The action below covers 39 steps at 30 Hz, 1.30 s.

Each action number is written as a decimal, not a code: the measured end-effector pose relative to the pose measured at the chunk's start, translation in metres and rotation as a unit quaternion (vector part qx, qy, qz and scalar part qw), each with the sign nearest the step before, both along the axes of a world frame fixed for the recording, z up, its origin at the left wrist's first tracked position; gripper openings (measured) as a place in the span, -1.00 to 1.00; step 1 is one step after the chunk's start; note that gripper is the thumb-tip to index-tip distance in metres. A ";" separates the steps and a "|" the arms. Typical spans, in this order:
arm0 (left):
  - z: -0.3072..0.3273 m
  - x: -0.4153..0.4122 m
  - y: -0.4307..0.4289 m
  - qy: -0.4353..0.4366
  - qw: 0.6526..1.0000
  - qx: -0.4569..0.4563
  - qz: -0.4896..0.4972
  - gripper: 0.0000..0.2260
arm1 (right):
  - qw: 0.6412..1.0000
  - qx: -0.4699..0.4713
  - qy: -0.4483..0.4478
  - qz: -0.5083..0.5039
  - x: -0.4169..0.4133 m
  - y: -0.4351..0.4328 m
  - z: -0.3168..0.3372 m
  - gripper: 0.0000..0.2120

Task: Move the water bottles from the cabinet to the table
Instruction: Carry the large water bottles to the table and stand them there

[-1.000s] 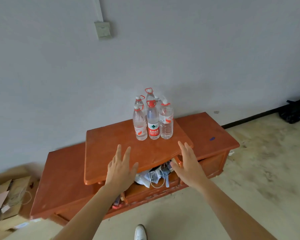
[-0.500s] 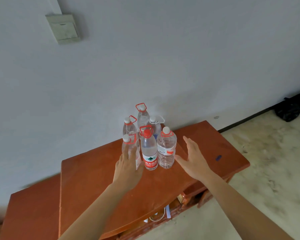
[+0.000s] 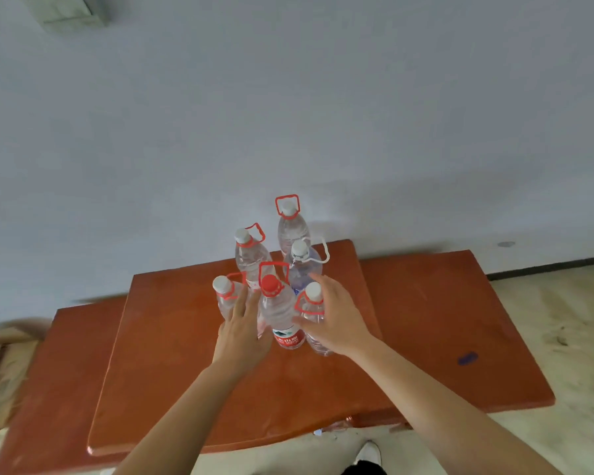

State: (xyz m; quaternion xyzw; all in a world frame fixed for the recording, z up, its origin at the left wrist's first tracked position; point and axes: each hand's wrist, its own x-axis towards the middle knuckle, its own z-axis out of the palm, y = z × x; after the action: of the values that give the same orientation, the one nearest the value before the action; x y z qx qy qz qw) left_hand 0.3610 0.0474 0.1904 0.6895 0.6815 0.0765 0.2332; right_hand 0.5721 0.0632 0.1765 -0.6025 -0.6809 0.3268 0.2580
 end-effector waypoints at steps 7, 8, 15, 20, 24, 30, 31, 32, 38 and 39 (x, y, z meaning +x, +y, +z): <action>-0.011 0.010 0.009 -0.036 0.998 0.032 0.036 -0.27 | 0.999 0.017 0.037 -0.015 0.007 0.009 -0.001 -0.61; -0.013 0.011 0.011 -0.042 0.998 0.035 0.036 -0.27 | 0.999 0.025 0.042 -0.017 0.009 0.007 -0.002 -0.62; -0.039 0.020 -0.008 -0.102 0.977 0.185 0.030 -0.34 | 0.986 0.087 0.095 -0.108 0.002 -0.012 -0.015 -0.56; -0.086 0.028 -0.041 -0.148 0.975 0.164 0.011 -0.39 | 0.978 0.121 0.107 -0.130 -0.004 -0.022 -0.031 -0.53; -0.123 0.044 -0.047 -0.143 0.984 0.092 -0.051 -0.39 | 0.968 0.151 0.135 -0.146 0.007 -0.027 -0.049 -0.50; -0.147 0.096 -0.012 -0.189 0.980 0.040 -0.040 -0.10 | 0.953 0.187 0.167 -0.170 0.032 -0.038 -0.061 -0.52; -0.151 0.104 -0.006 -0.192 0.979 0.044 -0.042 -0.07 | 0.948 0.185 0.182 -0.184 0.037 -0.041 -0.061 -0.52; -0.157 0.113 -0.003 -0.193 0.979 0.052 -0.046 -0.05 | 0.941 0.183 0.202 -0.201 0.043 -0.044 -0.061 -0.53; -0.167 0.159 0.020 -0.121 0.980 0.119 -0.102 -0.24 | 0.878 0.171 0.278 -0.351 0.092 -0.041 -0.065 -0.83; -0.164 0.167 0.023 -0.099 0.983 0.106 -0.111 -0.26 | 0.857 0.151 0.292 -0.397 0.100 -0.039 -0.067 -0.87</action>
State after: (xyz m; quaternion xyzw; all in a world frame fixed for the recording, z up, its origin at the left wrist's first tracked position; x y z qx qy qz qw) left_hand 0.5280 0.0702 0.0265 0.7709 0.5621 0.1896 0.2320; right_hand 0.6721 0.0243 0.1095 -0.6526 -0.3185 0.2508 0.6402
